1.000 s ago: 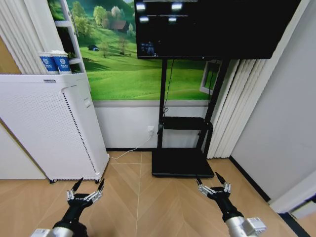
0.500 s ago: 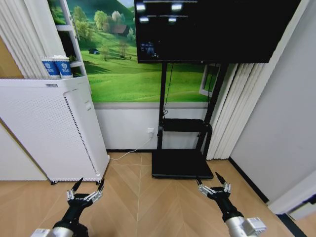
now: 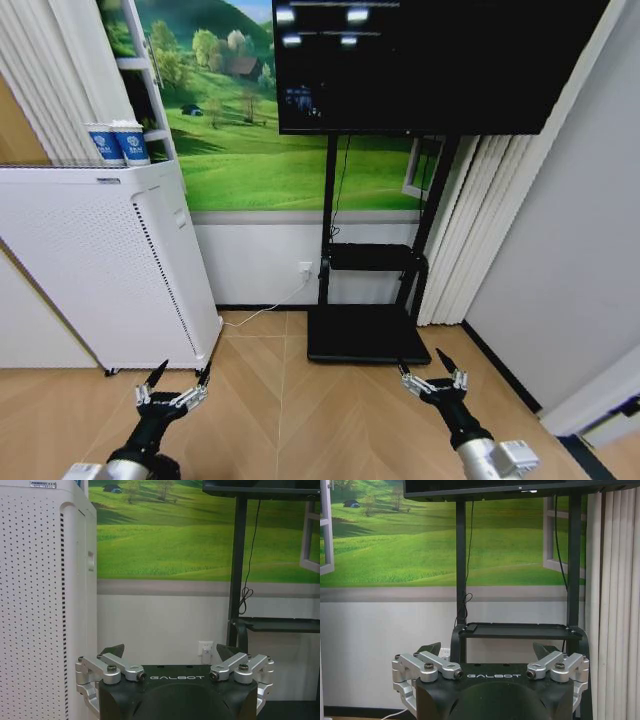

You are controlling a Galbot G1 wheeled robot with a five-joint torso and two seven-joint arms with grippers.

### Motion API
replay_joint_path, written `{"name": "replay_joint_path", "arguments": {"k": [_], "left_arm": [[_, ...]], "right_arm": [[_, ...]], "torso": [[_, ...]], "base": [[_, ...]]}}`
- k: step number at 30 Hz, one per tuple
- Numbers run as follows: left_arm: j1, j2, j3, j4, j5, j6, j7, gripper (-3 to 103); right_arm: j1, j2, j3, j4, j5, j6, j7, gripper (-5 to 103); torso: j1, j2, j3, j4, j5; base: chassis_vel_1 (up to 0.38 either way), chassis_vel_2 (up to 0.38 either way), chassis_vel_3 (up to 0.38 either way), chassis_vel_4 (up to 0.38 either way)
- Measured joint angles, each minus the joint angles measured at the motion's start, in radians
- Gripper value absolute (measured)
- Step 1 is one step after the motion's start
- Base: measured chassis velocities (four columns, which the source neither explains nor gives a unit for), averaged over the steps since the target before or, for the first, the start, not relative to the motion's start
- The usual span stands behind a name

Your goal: Pick up the trash bin and place the garbage on the floor into it.

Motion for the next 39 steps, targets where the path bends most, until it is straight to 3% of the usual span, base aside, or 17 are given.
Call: {"name": "replay_joint_path", "arguments": {"k": [39], "left_arm": [[0.0, 0.0, 0.0, 0.0, 0.0, 0.0, 0.0, 100]], "right_arm": [[0.0, 0.0, 0.0, 0.0, 0.0, 0.0, 0.0, 100]], "torso": [[0.071, 0.173, 0.101, 0.0, 0.0]], "base": [[0.0, 0.0, 0.0, 0.0]]}}
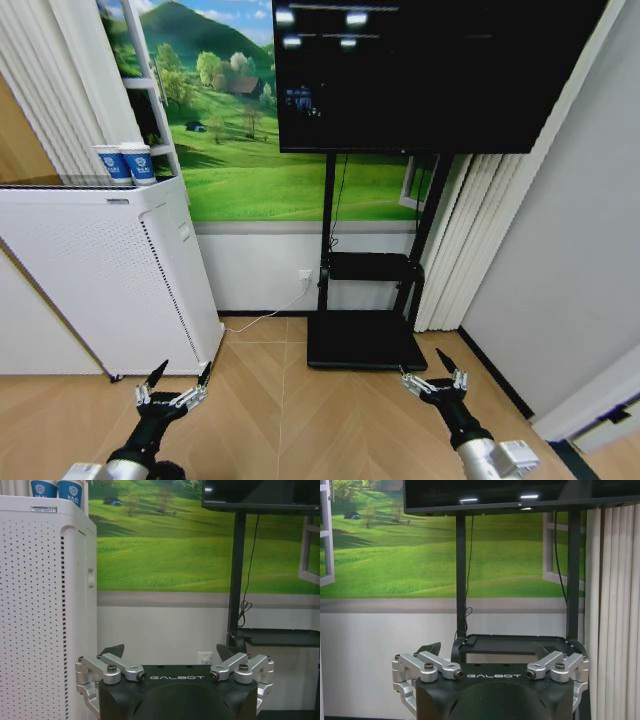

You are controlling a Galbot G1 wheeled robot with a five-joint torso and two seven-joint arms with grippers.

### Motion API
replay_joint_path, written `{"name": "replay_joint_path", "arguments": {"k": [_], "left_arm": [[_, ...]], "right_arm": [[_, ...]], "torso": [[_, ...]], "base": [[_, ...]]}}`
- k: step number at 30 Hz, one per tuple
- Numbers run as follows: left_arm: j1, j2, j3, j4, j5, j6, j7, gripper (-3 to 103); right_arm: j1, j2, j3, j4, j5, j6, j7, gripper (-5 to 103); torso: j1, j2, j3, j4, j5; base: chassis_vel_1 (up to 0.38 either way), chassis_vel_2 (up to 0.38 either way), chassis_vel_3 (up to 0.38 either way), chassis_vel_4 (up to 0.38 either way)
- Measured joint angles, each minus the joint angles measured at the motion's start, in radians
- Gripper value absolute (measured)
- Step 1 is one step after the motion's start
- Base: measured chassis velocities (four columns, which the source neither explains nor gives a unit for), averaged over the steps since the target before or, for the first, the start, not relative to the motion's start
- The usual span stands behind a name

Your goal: Pick up the trash bin and place the garbage on the floor into it.

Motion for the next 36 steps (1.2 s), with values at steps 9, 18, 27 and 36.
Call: {"name": "replay_joint_path", "arguments": {"k": [9, 18, 27, 36], "left_arm": [[0.0, 0.0, 0.0, 0.0, 0.0, 0.0, 0.0, 100], [0.0, 0.0, 0.0, 0.0, 0.0, 0.0, 0.0, 100], [0.0, 0.0, 0.0, 0.0, 0.0, 0.0, 0.0, 100], [0.0, 0.0, 0.0, 0.0, 0.0, 0.0, 0.0, 100]], "right_arm": [[0.0, 0.0, 0.0, 0.0, 0.0, 0.0, 0.0, 100], [0.0, 0.0, 0.0, 0.0, 0.0, 0.0, 0.0, 100], [0.0, 0.0, 0.0, 0.0, 0.0, 0.0, 0.0, 100], [0.0, 0.0, 0.0, 0.0, 0.0, 0.0, 0.0, 100]], "torso": [[0.017, 0.039, 0.022, 0.0, 0.0], [0.028, 0.065, 0.038, 0.0, 0.0], [0.037, 0.089, 0.051, 0.0, 0.0], [0.037, 0.086, 0.05, 0.0, 0.0]], "base": [[0.0, 0.0, 0.0, 0.0], [0.0, 0.0, 0.0, 0.0], [0.0, 0.0, 0.0, 0.0], [0.011, -0.016, -0.019, 0.011]]}}
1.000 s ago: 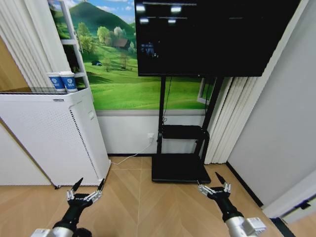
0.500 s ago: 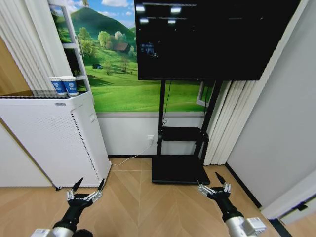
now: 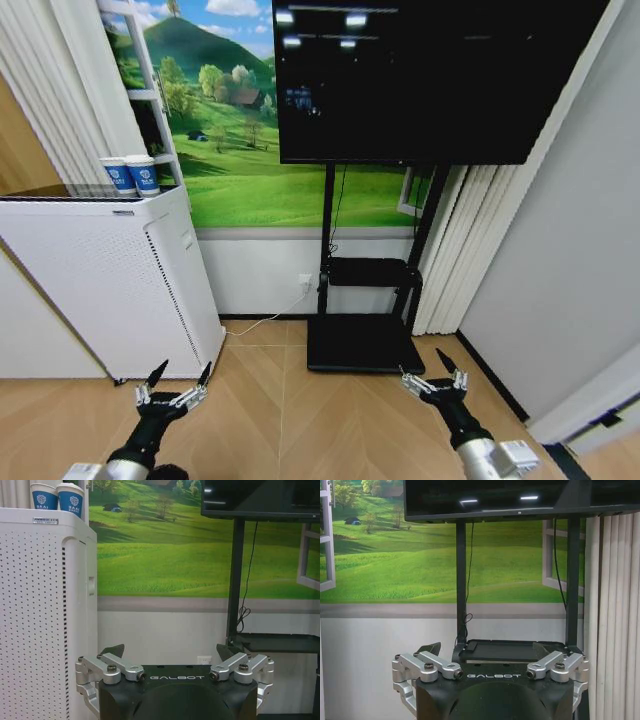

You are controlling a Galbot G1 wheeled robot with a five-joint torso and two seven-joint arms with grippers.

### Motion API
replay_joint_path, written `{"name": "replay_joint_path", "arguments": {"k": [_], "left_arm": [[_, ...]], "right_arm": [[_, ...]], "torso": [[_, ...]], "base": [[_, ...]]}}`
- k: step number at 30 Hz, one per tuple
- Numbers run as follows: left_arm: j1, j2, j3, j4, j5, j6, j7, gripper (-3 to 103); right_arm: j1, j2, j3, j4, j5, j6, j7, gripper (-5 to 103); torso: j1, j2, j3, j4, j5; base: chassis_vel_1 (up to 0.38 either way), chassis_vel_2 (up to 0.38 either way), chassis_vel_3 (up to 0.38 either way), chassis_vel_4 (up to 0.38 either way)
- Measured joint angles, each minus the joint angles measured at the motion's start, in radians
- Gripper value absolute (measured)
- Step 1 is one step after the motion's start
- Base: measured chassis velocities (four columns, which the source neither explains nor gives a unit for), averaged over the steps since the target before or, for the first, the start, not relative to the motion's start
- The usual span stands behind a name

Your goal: Pick up the trash bin and place the garbage on the floor into it.

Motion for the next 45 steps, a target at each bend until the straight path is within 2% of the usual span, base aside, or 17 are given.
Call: {"name": "replay_joint_path", "arguments": {"k": [18, 23, 24, 27, 30, 33, 45], "left_arm": [[0.0, 0.0, 0.0, 0.0, 0.0, 0.0, 0.0, 100], [0.0, 0.0, 0.0, 0.0, 0.0, 0.0, 0.0, 100], [0.0, 0.0, 0.0, 0.0, 0.0, 0.0, 0.0, 100], [0.0, 0.0, 0.0, 0.0, 0.0, 0.0, 0.0, 100], [0.0, 0.0, 0.0, 0.0, 0.0, 0.0, 0.0, 100], [0.0, 0.0, 0.0, 0.0, 0.0, 0.0, 0.0, 100], [0.0, 0.0, 0.0, 0.0, 0.0, 0.0, 0.0, 100]], "right_arm": [[0.0, 0.0, 0.0, 0.0, 0.0, 0.0, 0.0, 100], [0.0, 0.0, 0.0, 0.0, 0.0, 0.0, 0.0, 100], [0.0, 0.0, 0.0, 0.0, 0.0, 0.0, 0.0, 100], [0.0, 0.0, 0.0, 0.0, 0.0, 0.0, 0.0, 100], [0.0, 0.0, 0.0, 0.0, 0.0, 0.0, 0.0, 100], [0.0, 0.0, 0.0, 0.0, 0.0, 0.0, 0.0, 100], [0.0, 0.0, 0.0, 0.0, 0.0, 0.0, 0.0, 100]], "torso": [[-0.003, -0.005, -0.003, 0.0, 0.0], [-0.003, -0.006, -0.004, 0.0, -0.0004], [-0.003, -0.006, -0.004, 0.0, 0.0006], [-0.004, -0.006, -0.004, -0.0001, -0.0009], [-0.004, -0.007, -0.004, 0.0, 0.0009], [-0.004, -0.007, -0.005, -0.0002, 0.0], [-0.004, -0.008, -0.005, 0.0, -0.0001]], "base": [[0.198, -0.197, -0.194, 0.202], [0.317, -0.313, -0.309, 0.313], [0.362, -0.354, -0.355, 0.344], [0.375, -0.38, -0.354, 0.352], [0.312, -0.332, -0.368, 0.337], [0.288, -0.293, -0.291, 0.256], [0.36, -0.142, -0.364, 0.141]]}}
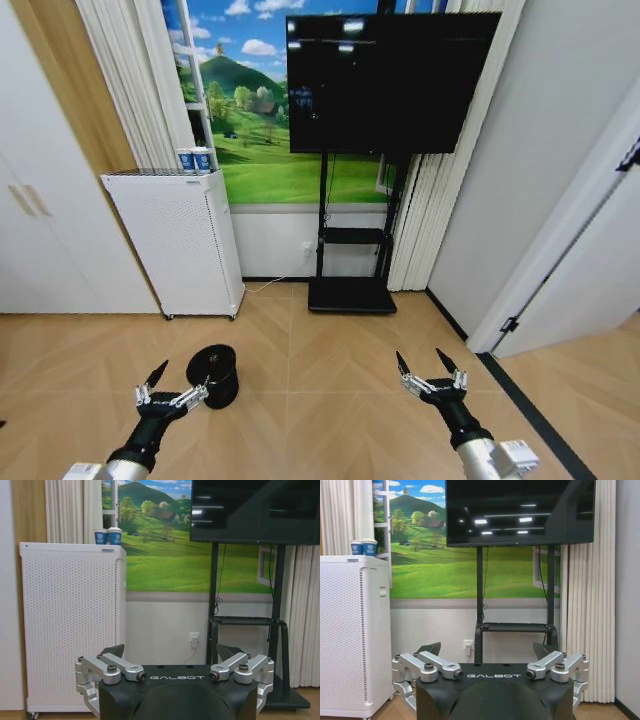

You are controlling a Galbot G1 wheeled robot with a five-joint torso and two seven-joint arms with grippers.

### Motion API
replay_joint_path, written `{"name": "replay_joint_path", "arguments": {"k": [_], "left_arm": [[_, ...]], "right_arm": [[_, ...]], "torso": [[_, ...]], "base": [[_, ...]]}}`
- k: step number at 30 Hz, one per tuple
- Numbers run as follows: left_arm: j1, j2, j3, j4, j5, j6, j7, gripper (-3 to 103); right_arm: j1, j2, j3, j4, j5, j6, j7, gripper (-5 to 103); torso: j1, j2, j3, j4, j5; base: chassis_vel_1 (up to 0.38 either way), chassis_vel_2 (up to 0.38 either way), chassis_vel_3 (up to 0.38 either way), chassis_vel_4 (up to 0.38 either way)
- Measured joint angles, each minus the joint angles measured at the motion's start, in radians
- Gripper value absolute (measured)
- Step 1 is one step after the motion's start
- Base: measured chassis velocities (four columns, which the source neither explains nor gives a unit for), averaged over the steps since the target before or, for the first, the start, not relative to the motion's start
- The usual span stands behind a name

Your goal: Pick up the trash bin and place the garbage on the floor into it.

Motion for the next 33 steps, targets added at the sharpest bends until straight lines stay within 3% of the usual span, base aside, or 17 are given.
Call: {"name": "replay_joint_path", "arguments": {"k": [9, 33], "left_arm": [[0.0, 0.0, 0.0, 0.0, 0.0, 0.0, 0.0, 100], [0.0, 0.0, 0.0, 0.0, 0.0, 0.0, 0.0, 100]], "right_arm": [[0.0, 0.0, 0.0, 0.0, 0.0, 0.0, 0.0, 100], [0.0, 0.0, 0.0, 0.0, 0.0, 0.0, 0.0, 100]], "torso": [[0.0, 0.0, 0.0, 0.0, -0.0005], [0.0, -0.001, 0.0, 0.0, 0.0001]], "base": [[0.364, 0.037, -0.355, -0.016], [-0.004, -0.014, -0.008, 0.007]]}}
